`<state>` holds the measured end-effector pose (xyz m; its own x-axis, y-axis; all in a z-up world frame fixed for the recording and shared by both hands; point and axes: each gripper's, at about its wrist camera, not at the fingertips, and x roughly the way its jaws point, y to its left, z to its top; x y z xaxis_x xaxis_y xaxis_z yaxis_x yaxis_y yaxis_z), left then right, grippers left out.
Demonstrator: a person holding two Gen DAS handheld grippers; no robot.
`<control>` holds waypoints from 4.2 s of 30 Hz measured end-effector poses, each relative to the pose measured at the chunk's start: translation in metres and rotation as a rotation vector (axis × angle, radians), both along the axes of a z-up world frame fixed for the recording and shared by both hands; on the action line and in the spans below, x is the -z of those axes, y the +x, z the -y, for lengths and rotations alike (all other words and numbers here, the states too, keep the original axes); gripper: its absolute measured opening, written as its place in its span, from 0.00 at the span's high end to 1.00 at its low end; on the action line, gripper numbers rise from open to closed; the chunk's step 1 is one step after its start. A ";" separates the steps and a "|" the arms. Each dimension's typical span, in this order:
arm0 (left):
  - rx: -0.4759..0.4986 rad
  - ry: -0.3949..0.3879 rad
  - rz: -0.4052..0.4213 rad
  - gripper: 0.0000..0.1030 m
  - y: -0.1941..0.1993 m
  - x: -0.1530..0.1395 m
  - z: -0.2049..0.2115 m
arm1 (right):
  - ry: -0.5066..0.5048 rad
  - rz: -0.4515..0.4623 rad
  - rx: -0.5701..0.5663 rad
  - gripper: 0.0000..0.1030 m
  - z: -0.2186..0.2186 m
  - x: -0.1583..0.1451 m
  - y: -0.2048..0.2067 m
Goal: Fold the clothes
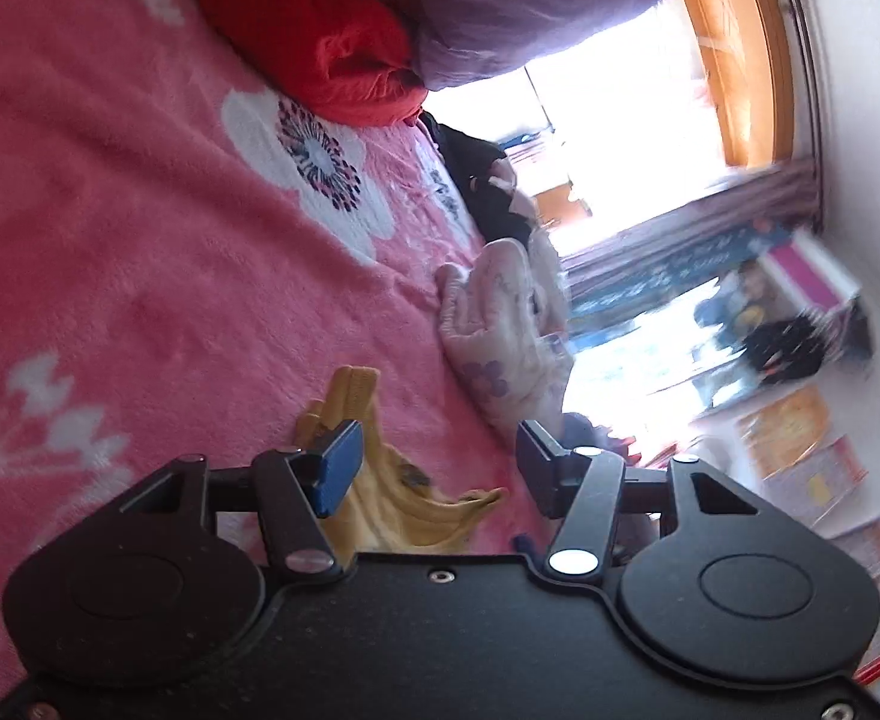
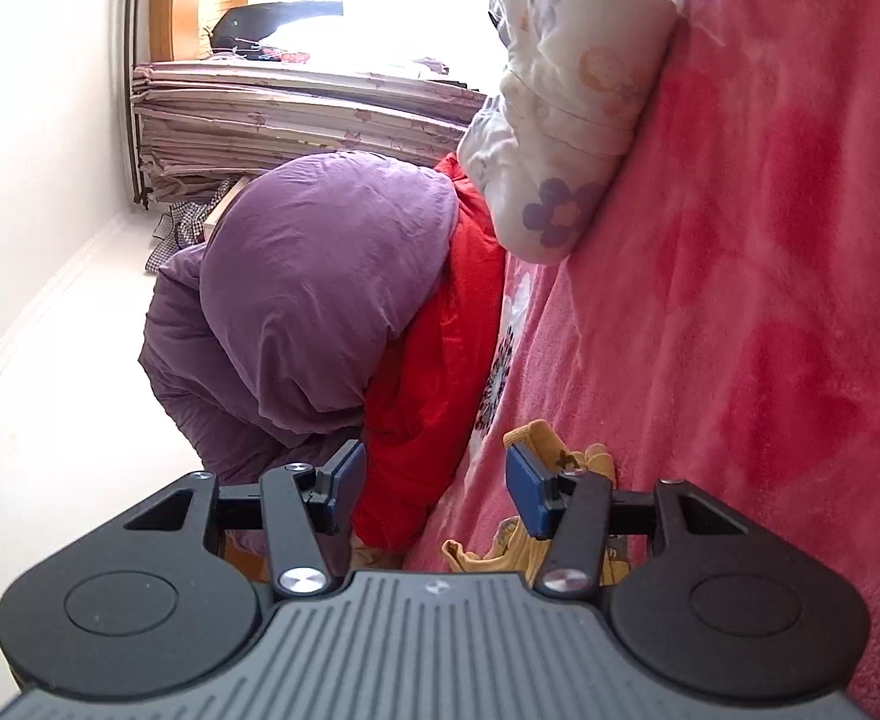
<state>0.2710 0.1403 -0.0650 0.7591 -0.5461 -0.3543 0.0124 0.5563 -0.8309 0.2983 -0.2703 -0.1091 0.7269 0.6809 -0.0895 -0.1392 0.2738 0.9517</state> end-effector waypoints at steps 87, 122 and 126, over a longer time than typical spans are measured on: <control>0.168 0.095 -0.187 0.45 -0.162 0.043 0.063 | -0.297 -0.207 0.021 0.40 0.018 0.000 -0.216; 0.371 -0.063 -0.077 0.88 -0.145 -0.006 0.170 | -0.041 -0.024 0.100 0.85 0.099 -0.020 -0.253; 0.392 -0.078 -0.084 0.88 -0.129 -0.011 0.184 | -0.065 0.015 0.127 0.85 0.113 -0.027 -0.245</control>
<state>0.1424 -0.0441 -0.0543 0.4586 -0.8158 -0.3523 0.1413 0.4584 -0.8775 0.0532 -0.3838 -0.0817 0.8087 0.5761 -0.1190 -0.1133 0.3510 0.9295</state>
